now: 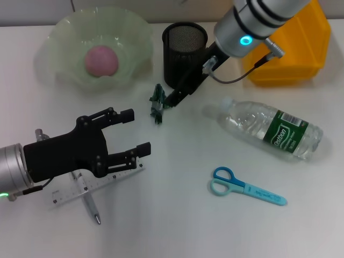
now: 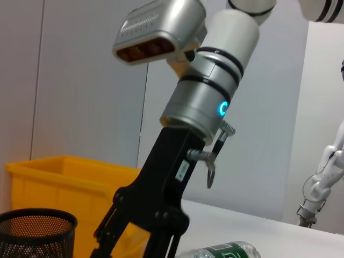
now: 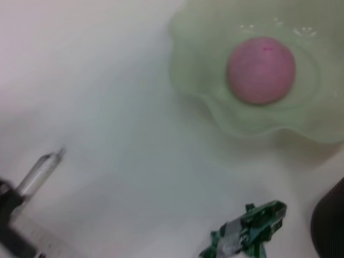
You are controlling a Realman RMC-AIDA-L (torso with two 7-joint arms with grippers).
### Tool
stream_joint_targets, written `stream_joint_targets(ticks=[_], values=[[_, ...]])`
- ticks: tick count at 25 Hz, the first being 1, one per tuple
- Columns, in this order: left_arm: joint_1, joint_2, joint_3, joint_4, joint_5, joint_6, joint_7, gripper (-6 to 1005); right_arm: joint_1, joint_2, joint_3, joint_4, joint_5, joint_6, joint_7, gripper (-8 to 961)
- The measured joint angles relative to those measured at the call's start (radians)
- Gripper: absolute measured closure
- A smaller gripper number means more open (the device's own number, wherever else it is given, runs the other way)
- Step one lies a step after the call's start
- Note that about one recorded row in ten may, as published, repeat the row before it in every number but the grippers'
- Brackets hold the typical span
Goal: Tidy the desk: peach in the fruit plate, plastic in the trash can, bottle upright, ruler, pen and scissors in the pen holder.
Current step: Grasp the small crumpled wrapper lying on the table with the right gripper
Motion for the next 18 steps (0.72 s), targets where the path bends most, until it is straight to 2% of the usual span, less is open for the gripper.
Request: stream_joint_targets(ticks=[6, 13, 14, 18], values=[[0.002, -0.003, 0.003, 0.0, 0.0, 0.004, 0.0, 181, -0.004, 0.002, -0.066, 0.071, 0.094, 0.119, -0.007, 259], [0.004, -0.003, 0.005, 0.0, 0.0, 0.008, -0.002, 180, -0.016, 0.002, -0.203, 0.145, 0.216, 0.277, -0.013, 265], [0.004, -0.003, 0.005, 0.0, 0.0, 0.008, -0.002, 180, -0.02, 0.002, -0.248, 0.16, 0.26, 0.316, -0.023, 266], [0.004, -0.005, 0.005, 0.002, 0.0, 0.009, -0.001, 180, -0.038, 0.002, -0.316, 0.163, 0.333, 0.373, -0.043, 269]])
